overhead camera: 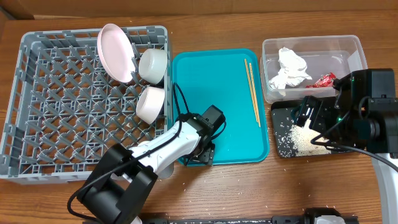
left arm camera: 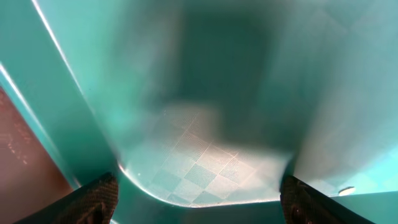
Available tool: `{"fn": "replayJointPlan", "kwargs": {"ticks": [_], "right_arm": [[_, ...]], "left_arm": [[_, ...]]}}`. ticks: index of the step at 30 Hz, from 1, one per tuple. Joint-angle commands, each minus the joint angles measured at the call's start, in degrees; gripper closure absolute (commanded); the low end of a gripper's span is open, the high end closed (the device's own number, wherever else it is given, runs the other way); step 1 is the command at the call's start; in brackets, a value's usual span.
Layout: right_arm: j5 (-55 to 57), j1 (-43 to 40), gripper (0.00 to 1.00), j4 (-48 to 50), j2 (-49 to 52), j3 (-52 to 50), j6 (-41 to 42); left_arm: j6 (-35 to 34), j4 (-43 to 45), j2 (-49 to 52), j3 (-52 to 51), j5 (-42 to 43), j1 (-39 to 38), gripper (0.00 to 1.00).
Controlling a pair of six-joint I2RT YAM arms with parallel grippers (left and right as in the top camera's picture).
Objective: Sort waste into correct bins and load items into the dishwasher
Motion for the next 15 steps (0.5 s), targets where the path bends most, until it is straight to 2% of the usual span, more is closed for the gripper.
{"fn": "replayJointPlan", "kwargs": {"ticks": [1,5,9,11,15], "right_arm": [[0.4,0.0,0.00,0.3,-0.3,1.1,-0.2],[0.4,0.0,0.00,0.3,-0.3,1.1,-0.2],[0.4,0.0,0.00,0.3,-0.3,1.1,-0.2],[0.4,0.0,0.00,0.3,-0.3,1.1,-0.2],[0.4,0.0,0.00,0.3,-0.3,1.1,-0.2]], "left_arm": [[0.4,-3.4,2.6,3.9,-6.2,1.7,0.15],[0.5,-6.4,2.6,14.5,-4.3,1.7,0.15],[-0.2,-4.3,2.6,24.4,0.9,1.7,0.20],[-5.6,-0.9,2.6,29.3,3.2,1.6,0.25],[-11.4,6.9,2.6,31.1,3.2,1.6,0.28]]}}
